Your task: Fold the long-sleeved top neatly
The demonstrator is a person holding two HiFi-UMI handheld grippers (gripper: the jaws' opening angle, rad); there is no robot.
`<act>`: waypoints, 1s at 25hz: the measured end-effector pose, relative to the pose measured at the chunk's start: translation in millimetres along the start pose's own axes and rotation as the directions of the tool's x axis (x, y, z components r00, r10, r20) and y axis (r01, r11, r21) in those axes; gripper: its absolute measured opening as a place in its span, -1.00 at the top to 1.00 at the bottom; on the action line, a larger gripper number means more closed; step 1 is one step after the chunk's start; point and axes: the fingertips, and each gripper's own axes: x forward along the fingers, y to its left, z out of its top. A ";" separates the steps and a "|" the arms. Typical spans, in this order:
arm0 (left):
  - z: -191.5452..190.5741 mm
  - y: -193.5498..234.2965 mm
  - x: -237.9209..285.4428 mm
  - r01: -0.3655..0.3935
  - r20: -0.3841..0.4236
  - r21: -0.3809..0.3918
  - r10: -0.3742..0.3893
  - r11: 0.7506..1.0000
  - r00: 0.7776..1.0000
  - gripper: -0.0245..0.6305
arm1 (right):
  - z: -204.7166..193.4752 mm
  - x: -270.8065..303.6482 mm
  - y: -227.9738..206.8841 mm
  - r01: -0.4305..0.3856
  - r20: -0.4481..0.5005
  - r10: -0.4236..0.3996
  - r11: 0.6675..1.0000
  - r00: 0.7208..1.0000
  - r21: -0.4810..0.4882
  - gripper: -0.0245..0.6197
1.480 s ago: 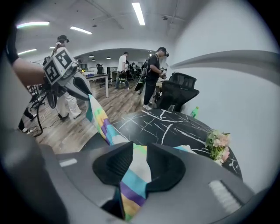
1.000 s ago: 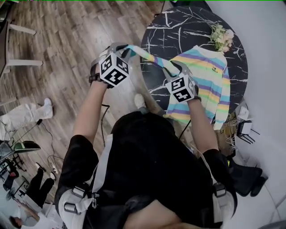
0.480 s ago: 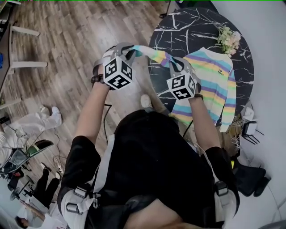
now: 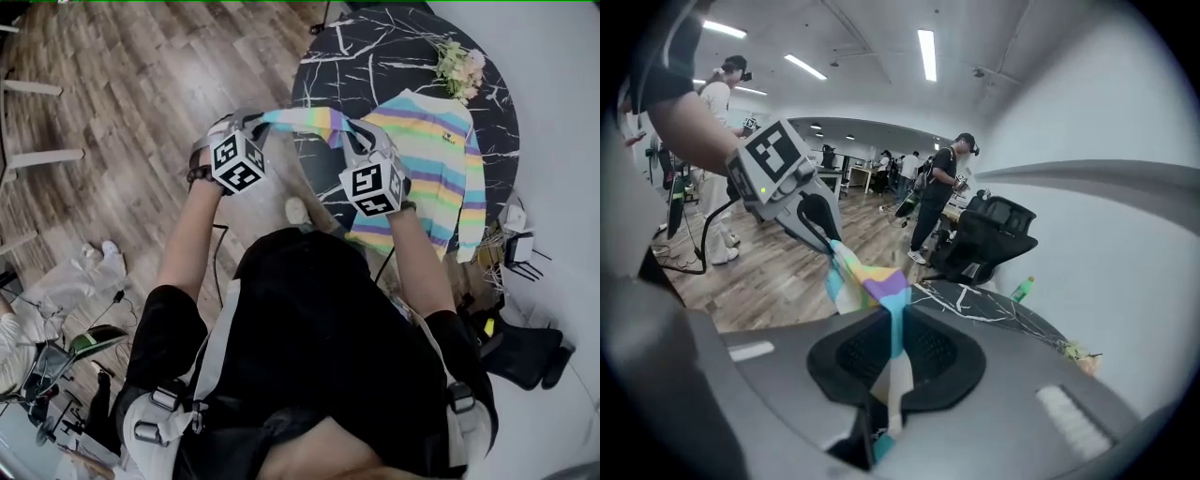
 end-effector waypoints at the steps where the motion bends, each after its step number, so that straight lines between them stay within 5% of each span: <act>1: -1.9 -1.6 1.8 0.008 -0.001 -0.001 -0.008 1.000 1.000 0.66 | -0.3 0.3 0.7 0.000 0.000 0.000 1.000 1.000 -0.001 0.85; 6: -31.8 -3.5 12.7 0.008 -0.101 0.034 -0.004 0.999 0.995 0.67 | -3.7 -1.1 -3.1 0.021 -0.007 -0.021 0.999 1.000 0.034 0.86; 8: -36.2 -0.8 12.6 0.013 -0.074 0.011 -0.012 1.000 0.997 0.89 | -5.3 -0.7 -5.9 0.013 -0.012 -0.012 0.998 1.000 0.065 0.86; 10: -30.1 -2.2 12.6 0.050 -0.015 -0.026 -0.051 0.998 0.999 0.89 | -5.2 0.9 -7.3 0.007 -0.016 -0.006 0.997 1.000 0.073 0.86; 13: -24.8 -20.0 22.4 0.149 -0.003 -0.027 -0.149 0.988 0.989 0.55 | -4.8 2.4 -8.2 0.009 -0.027 -0.007 0.998 1.000 0.068 0.86; 18: -21.5 -57.4 30.7 0.266 0.023 -0.031 -0.266 0.963 0.964 0.49 | -5.9 5.0 -10.8 0.017 -0.047 -0.013 0.997 0.999 0.070 0.86; 25: -29.5 -73.0 52.7 0.251 -0.008 -0.009 -0.251 0.968 0.968 0.30 | -4.9 4.4 -9.2 0.016 -0.056 -0.013 0.998 0.998 0.066 0.86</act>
